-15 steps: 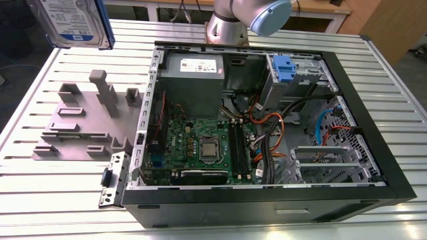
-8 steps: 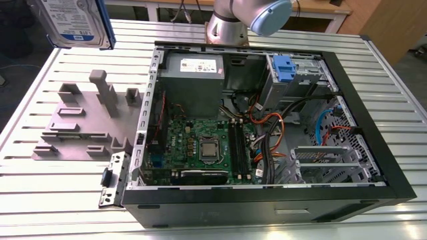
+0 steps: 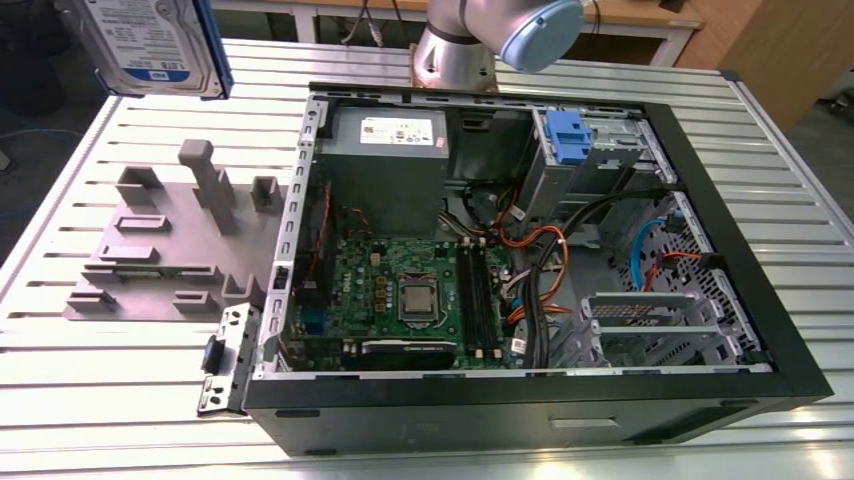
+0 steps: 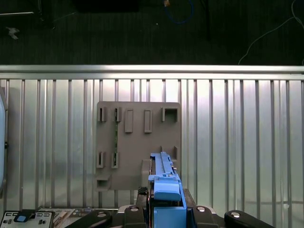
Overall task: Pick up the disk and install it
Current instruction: 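Pick up the disk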
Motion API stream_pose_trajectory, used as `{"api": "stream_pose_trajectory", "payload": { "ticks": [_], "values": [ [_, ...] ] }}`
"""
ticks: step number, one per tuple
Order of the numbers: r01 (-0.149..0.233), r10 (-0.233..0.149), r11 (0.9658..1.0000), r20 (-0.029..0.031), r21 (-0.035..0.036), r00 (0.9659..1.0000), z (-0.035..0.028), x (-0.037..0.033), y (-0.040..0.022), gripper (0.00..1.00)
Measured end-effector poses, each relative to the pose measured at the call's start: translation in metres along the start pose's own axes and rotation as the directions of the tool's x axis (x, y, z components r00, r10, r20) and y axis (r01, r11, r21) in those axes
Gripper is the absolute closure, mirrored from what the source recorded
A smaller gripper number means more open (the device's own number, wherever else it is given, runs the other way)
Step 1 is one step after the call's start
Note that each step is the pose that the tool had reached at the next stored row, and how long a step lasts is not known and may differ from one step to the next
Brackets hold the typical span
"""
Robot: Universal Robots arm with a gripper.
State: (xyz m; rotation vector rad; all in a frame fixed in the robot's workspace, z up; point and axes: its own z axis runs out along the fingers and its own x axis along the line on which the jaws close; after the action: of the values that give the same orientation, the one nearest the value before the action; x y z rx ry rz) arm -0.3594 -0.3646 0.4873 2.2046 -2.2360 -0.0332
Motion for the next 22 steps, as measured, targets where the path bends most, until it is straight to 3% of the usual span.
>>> {"api": "stream_pose_trajectory", "payload": {
  "ticks": [16,22],
  "values": [
    [0.000,0.000,1.0000,0.0000,0.0000,1.0000,-0.0001,-0.0001,-0.0033,0.63],
    [0.000,0.000,1.0000,-0.0001,-0.0001,1.0000,-0.0001,-0.0001,-0.0076,0.63]
  ]
}}
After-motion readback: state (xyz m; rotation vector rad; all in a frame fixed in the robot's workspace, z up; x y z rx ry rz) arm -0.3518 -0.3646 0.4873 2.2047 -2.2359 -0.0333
